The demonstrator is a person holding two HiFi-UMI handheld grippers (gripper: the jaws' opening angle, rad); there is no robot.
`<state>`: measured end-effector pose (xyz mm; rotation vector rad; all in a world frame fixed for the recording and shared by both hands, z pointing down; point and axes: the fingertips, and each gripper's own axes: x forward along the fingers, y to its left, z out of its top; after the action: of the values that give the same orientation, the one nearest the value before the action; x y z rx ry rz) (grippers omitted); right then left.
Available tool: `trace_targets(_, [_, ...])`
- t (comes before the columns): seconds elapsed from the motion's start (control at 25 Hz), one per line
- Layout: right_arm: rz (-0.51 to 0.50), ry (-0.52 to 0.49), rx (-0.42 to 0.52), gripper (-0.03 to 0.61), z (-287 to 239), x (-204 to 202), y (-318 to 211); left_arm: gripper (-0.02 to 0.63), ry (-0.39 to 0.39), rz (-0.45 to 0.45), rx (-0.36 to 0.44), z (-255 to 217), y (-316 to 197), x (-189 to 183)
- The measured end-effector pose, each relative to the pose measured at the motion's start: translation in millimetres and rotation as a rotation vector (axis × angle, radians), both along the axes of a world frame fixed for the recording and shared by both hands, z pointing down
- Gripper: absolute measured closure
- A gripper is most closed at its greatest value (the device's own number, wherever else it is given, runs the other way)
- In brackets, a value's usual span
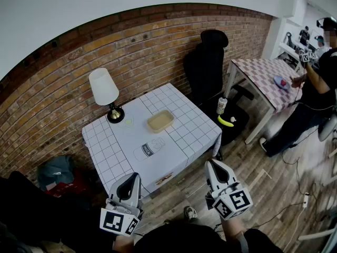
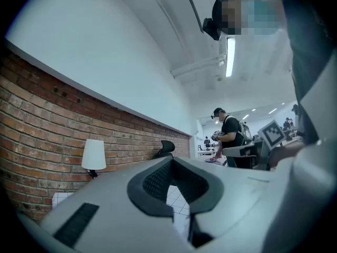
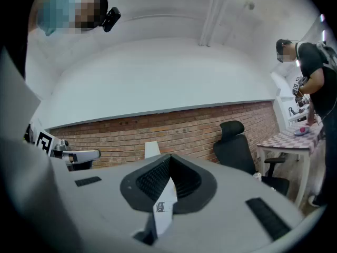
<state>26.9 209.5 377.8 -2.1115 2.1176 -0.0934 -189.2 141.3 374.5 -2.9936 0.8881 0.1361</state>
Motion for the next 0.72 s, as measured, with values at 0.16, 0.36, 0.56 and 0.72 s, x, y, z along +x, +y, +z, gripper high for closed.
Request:
trace_targets(0.16, [-0.019,-0.019,0.046,0.574,-5.5,9.1,-7.6,0.603,0.007,-0.008,-0.007,1.8,-8.7,10.3])
trace_targets(0.36, [-0.046,-0.023,0.048,0.572,-3.2,26.5,-21.1,0.603,0.016,-0.030,-0.022,4.6,-17.3,26.1])
trace_targets(0.56, [-0.087,-0.039,0.036,0.572,2.1,50.3,-35.7,0.603,0.035,-0.069,-0.027,3.9,-23.2,46.9])
trace_targets(0.72, [-0.129,-0.040,0.027,0.572,7.4,71.9,-47.3,0.603,0.048,-0.118,-0.035,7.0,-27.8,63.6])
